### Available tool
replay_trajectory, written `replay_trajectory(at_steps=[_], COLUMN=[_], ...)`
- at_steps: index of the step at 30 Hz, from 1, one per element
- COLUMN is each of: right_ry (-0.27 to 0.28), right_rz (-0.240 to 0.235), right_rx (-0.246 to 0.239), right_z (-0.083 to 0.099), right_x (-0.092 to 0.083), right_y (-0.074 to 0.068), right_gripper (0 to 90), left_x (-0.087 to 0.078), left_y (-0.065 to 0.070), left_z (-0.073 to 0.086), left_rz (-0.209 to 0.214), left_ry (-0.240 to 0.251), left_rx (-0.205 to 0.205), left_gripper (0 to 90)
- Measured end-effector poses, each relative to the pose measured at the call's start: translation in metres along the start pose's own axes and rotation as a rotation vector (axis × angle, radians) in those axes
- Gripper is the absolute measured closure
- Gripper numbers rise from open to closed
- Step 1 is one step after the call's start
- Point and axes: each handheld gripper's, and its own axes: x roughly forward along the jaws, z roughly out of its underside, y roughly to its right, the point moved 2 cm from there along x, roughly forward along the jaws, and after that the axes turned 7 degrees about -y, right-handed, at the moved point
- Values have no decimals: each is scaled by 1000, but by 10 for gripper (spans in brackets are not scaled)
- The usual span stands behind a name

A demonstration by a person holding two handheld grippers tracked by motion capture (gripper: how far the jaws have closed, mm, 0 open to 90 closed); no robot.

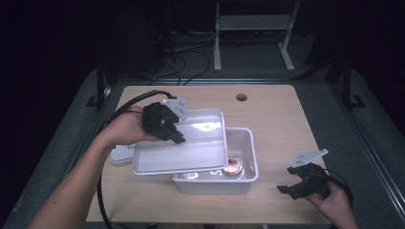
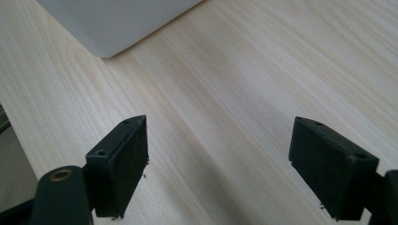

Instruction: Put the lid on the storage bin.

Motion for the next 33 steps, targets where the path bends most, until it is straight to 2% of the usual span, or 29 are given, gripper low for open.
replay_trajectory(at_steps=[6, 11, 20, 29, 33], right_ry=[10, 15, 16, 18, 20], right_rz=[2, -1, -6, -6, -6], right_rx=[1, -3, 2, -6, -4], right_z=[-1, 1, 2, 2, 3], right_x=[-2, -4, -3, -3, -4], right_y=[-1, -4, -2, -2, -2], right_gripper=[195, 196, 196, 196, 196], left_x=[12, 25, 51, 67, 71], left_y=[-1, 0, -8, -11, -12], left_z=[-19, -34, -56, -71, -74], left_rz=[11, 22, 42, 53, 53], left_ry=[0, -19, -52, -75, -84], left_rx=[12, 30, 53, 65, 55], left_gripper=[893, 893, 893, 893, 893])
